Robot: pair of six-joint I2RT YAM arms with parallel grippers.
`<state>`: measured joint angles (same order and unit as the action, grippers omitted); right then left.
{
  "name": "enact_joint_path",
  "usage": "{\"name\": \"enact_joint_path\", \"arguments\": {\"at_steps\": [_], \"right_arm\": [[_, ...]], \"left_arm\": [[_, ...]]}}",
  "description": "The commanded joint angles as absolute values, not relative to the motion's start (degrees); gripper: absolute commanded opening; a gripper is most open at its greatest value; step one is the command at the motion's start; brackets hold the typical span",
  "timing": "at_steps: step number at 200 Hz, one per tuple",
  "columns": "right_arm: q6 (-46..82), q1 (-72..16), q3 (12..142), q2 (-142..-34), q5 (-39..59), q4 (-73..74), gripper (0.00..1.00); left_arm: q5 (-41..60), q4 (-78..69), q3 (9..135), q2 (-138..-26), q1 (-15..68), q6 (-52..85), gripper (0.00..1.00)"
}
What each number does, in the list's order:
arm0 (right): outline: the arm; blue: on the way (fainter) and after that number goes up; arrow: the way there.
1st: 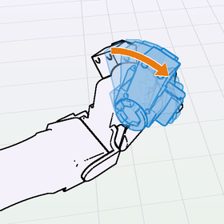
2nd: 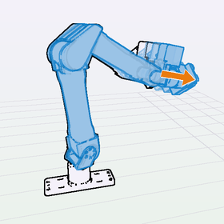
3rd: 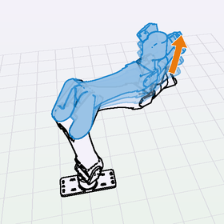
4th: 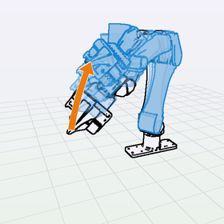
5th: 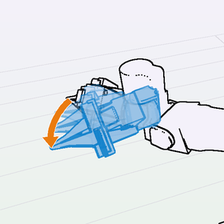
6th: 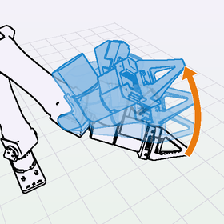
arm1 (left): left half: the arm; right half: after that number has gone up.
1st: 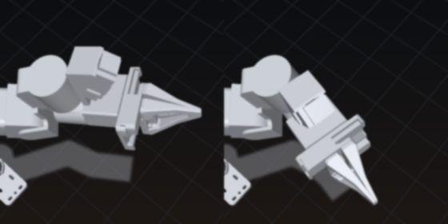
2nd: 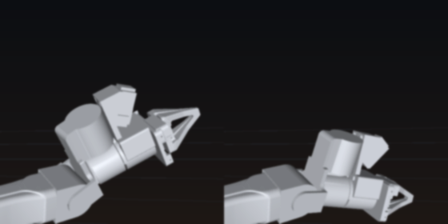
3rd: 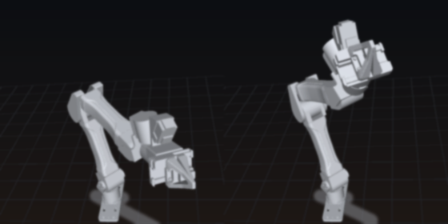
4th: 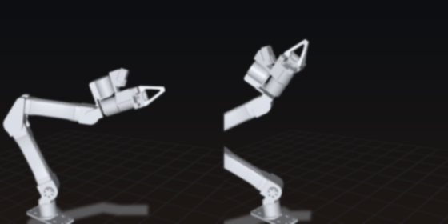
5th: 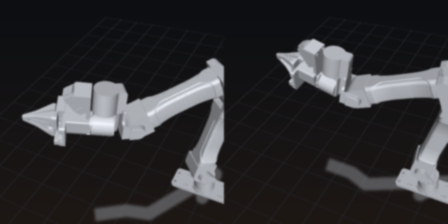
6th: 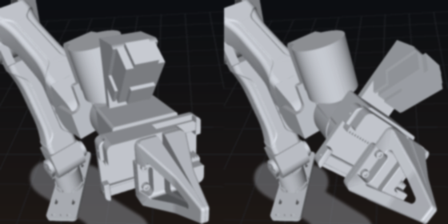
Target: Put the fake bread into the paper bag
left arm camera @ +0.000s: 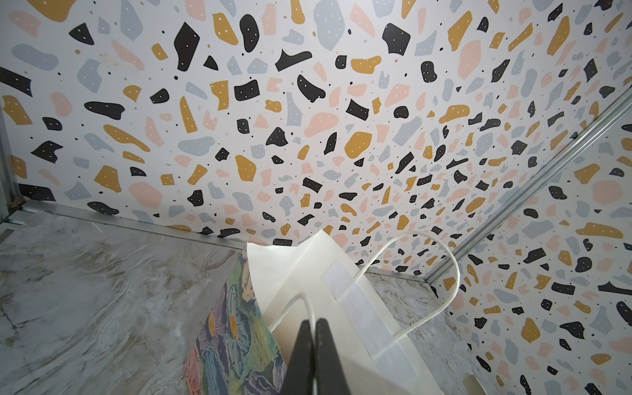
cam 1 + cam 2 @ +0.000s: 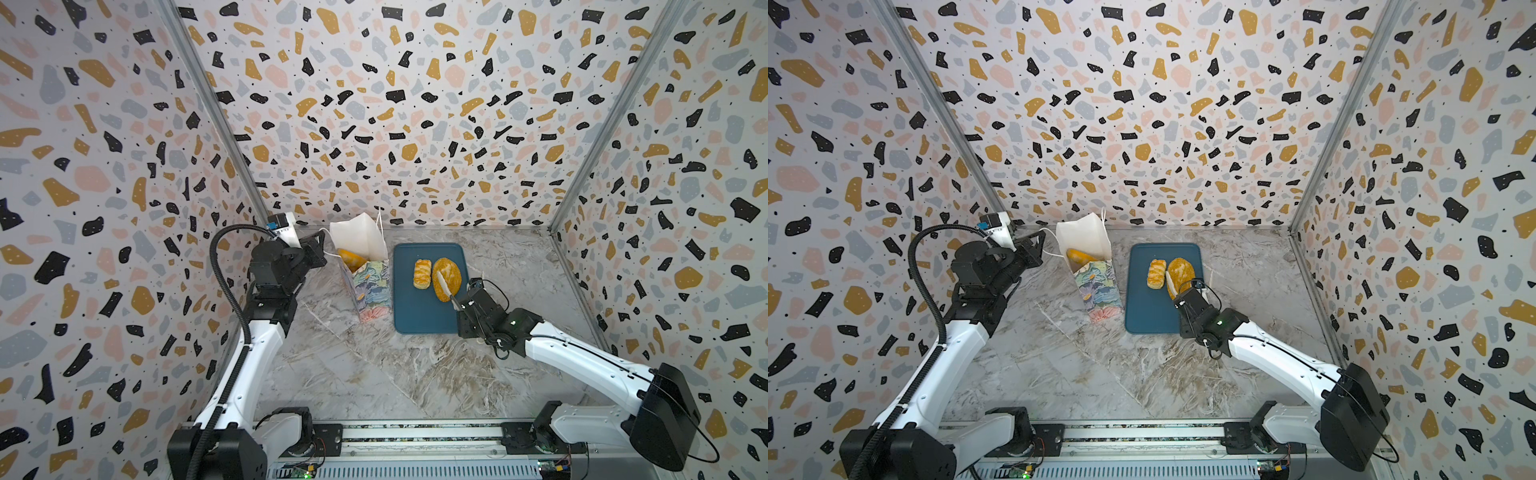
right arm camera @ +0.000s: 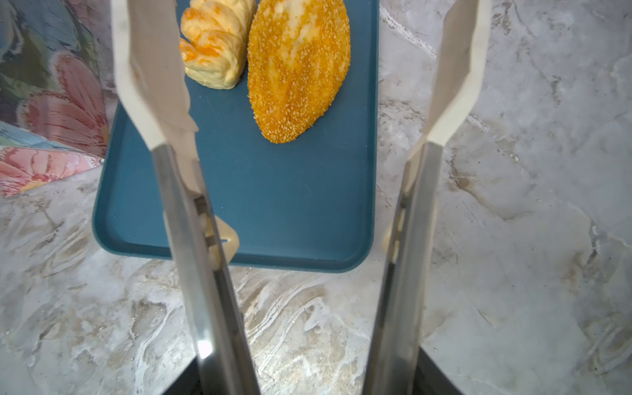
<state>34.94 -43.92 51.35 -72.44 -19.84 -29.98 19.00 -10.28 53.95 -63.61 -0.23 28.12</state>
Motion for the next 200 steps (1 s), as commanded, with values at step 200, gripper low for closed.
{"name": "enact_joint_path", "arguments": {"at_steps": [200], "right_arm": [[29.81, -41.21, 38.54, -67.55, -8.51, -17.43, 0.78]], "left_arm": [[19.37, -12.57, 54.84, -63.0, 0.01, 27.96, 0.0]]}}
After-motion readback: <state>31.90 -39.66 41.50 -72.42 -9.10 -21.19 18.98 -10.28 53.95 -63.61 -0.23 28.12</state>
